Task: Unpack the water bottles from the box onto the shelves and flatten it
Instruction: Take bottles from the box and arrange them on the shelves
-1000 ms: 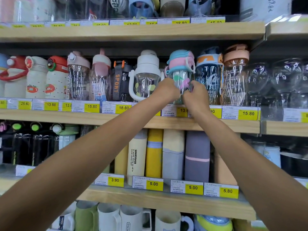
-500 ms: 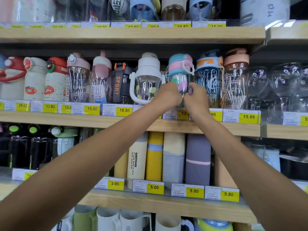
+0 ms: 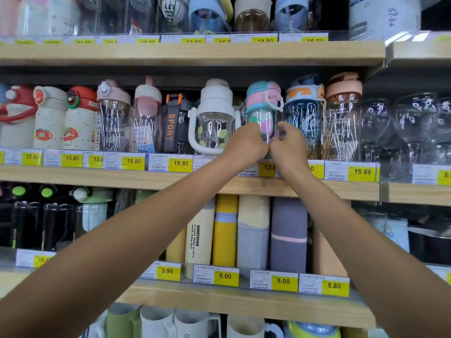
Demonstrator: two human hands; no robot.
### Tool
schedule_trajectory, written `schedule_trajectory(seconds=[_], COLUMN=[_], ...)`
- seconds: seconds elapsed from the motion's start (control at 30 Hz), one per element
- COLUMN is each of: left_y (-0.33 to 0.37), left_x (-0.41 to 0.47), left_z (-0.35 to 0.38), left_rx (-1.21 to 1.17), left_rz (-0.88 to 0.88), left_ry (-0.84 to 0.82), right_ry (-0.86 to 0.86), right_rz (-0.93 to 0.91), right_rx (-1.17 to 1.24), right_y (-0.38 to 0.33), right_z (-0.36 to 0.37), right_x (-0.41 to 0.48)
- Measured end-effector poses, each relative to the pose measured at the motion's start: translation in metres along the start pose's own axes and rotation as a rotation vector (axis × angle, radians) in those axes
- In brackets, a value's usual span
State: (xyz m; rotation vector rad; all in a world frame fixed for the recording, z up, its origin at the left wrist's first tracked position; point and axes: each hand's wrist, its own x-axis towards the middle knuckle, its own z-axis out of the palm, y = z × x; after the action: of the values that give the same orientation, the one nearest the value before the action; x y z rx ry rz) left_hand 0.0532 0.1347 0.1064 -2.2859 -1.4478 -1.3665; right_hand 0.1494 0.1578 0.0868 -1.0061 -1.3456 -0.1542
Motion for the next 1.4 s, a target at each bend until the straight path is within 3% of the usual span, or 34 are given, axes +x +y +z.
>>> schedule_trajectory(seconds=[0.1, 0.2, 0.37, 0.47, 0.6, 1.0, 1.4], left_y=[0.001, 0.002, 0.012, 0.017, 0.019, 0.014, 0.004], left_x=[0.000, 0.005, 0.030, 0.047, 0.062, 0.086, 0.097], left_z=[0.002, 0.006, 0.008, 0.015, 0.023, 0.029, 0.007], left_rx=[-0.002, 0.014, -0.044, -0.072, -0.127, -0.120, -0.171], left_rz=[-0.005, 0.020, 0.099, 0.077, 0.010, -0.050, -0.021], left_ry=[0.043, 0.195, 0.357, 0.344, 0.316, 0.327, 0.130], right_ry=[-0.012, 0.002, 0.279, 0.332, 0.261, 0.263, 0.272], right_rz=[-0.029, -0.041, -0.155, -0.189, -0.214, -0.200, -0.214], right_rx=[-0.014, -0.011, -0.207, -0.383, -0.511, -0.549, -0.461], right_y=[0.003, 0.005, 0.008, 0.011, 0.015, 0.030, 0.027], right_z=[-0.004, -0.010, -0.031, -0.041, -0.041, -0.027, -0.014], right_x=[0.001, 0.005, 0.024, 0.040, 0.053, 0.058, 0.048])
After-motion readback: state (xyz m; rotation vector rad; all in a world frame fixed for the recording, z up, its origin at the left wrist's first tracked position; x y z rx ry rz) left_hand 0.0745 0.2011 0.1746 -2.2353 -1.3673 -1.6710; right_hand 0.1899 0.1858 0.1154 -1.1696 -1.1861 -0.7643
